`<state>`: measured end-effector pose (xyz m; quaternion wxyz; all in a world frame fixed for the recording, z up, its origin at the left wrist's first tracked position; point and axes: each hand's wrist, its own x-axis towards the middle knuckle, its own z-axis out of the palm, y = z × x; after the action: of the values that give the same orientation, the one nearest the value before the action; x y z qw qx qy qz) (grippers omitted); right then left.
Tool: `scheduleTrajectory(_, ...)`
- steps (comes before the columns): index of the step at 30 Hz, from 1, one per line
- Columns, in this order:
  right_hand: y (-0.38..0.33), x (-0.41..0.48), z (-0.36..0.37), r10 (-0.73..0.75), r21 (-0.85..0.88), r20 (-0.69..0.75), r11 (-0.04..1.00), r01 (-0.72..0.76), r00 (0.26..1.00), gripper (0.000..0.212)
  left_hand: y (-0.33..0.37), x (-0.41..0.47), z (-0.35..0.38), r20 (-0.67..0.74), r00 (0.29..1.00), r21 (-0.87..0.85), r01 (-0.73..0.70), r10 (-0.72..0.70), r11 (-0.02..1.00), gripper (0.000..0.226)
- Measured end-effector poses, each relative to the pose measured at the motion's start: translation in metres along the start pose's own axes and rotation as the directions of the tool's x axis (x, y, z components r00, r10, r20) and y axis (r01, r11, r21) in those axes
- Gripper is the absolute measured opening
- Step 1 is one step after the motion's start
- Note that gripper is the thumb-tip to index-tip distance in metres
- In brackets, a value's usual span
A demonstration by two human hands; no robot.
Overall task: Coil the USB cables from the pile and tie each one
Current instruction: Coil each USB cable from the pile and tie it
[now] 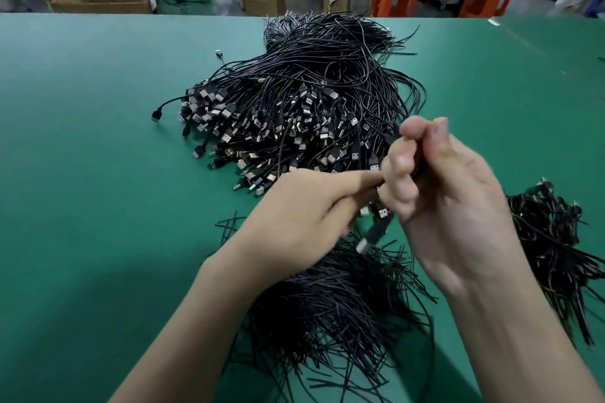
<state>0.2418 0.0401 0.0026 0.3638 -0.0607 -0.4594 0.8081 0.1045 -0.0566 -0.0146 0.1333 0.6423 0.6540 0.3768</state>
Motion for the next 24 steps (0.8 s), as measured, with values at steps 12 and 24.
scheduleTrajectory(12, 0.012, -0.005, -0.006, 0.179, -0.83, 0.082, 0.557, -0.032, 0.98, 0.059, 0.0, -0.008, -0.037, -0.314, 0.937, 0.014, -0.155, 0.152, 0.988, 0.011)
scheduleTrajectory(24, 0.005, -0.003, 0.006, -0.008, -0.021, 0.064, 1.0, 0.009, 0.998, 0.035, 0.006, 0.0, 0.018, -0.147, 0.987, -0.246, 0.026, -0.064, 0.969, 0.034)
